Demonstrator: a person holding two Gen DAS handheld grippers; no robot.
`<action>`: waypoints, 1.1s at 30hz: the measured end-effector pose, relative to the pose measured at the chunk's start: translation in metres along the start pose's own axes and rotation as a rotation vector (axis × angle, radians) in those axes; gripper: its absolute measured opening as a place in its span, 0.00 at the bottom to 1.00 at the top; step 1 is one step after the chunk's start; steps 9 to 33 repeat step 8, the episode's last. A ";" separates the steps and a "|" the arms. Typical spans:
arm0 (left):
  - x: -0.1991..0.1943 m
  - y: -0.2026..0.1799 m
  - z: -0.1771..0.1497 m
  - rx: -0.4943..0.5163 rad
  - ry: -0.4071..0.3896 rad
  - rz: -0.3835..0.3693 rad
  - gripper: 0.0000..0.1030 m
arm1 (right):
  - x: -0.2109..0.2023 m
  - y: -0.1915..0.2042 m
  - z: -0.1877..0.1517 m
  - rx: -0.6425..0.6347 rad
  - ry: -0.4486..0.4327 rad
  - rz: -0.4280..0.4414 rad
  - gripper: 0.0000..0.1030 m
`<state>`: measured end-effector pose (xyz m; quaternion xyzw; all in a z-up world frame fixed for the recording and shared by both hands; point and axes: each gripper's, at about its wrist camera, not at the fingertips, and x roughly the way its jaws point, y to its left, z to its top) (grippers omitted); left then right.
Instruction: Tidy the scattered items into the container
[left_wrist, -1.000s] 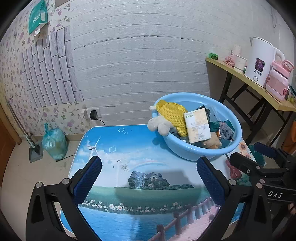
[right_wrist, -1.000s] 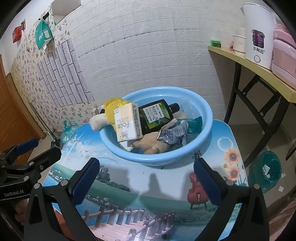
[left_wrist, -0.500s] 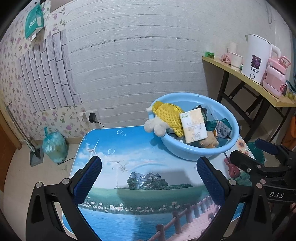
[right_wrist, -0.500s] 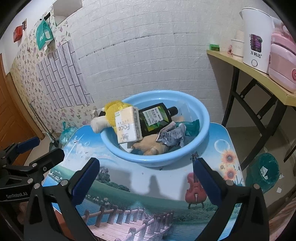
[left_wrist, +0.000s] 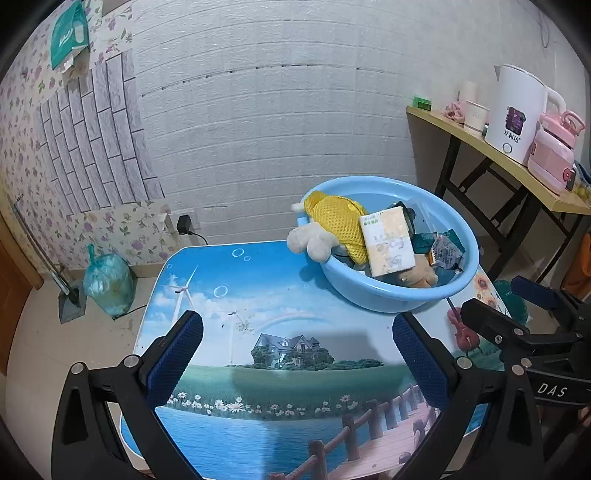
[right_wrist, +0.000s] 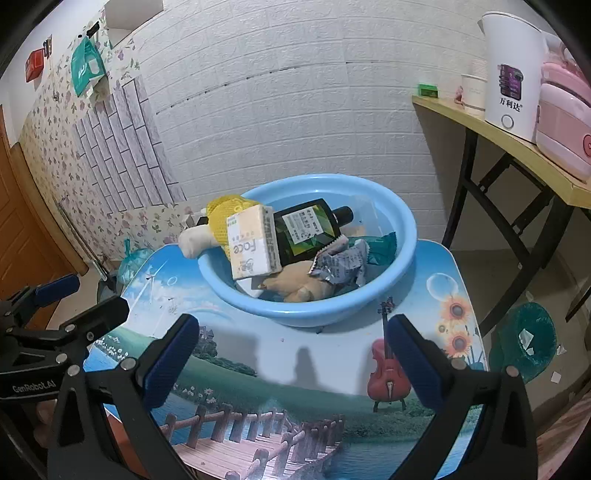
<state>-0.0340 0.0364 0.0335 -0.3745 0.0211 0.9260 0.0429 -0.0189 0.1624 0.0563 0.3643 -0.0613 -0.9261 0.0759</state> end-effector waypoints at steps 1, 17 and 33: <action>0.000 0.000 0.000 0.000 -0.003 -0.001 1.00 | 0.000 0.000 0.000 -0.001 0.000 0.000 1.00; -0.001 -0.002 -0.001 0.010 -0.006 -0.010 1.00 | 0.000 -0.001 0.000 0.002 0.000 -0.002 1.00; -0.001 -0.002 -0.001 0.010 -0.006 -0.010 1.00 | 0.000 -0.001 0.000 0.002 0.000 -0.002 1.00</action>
